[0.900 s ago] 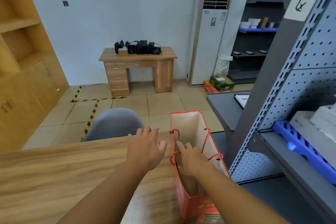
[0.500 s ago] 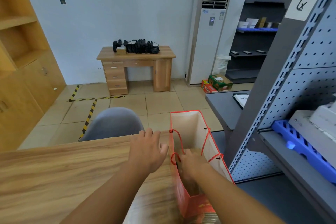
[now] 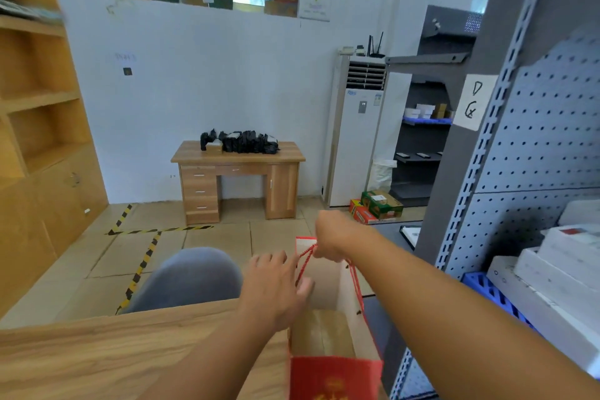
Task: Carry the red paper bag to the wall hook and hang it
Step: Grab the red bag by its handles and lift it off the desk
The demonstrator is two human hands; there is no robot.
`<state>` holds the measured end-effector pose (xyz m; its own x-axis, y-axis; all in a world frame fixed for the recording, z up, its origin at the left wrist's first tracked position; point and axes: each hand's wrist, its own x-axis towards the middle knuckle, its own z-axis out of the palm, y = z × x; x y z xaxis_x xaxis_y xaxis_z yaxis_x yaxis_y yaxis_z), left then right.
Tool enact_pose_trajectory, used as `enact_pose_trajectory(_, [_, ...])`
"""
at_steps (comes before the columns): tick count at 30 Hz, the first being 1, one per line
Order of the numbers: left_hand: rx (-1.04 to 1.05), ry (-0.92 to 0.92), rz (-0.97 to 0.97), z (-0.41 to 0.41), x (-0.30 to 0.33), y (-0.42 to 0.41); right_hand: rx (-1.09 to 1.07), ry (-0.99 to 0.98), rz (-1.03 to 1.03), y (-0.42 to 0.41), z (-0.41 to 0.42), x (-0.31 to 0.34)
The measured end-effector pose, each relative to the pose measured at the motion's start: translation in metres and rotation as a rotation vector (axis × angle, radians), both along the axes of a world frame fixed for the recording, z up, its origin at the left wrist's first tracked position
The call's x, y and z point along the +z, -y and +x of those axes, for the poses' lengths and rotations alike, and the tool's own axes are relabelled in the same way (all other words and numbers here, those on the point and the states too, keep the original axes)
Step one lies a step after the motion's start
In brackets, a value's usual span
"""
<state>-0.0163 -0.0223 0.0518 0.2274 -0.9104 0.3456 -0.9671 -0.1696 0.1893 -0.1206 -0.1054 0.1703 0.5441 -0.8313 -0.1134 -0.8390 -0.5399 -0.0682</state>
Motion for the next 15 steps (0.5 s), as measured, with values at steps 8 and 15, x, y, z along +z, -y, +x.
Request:
enact_pose_trajectory(8, [0.067,-0.21,-0.028,-0.023,0.041,-0.015,-0.057,0.28,0.007,-0.002,0.022,0.004])
enact_pose_trajectory(15, [0.239,-0.171,-0.007,-0.003,0.061,-0.019,-0.007,0.418,0.171,-0.011,0.044,0.018])
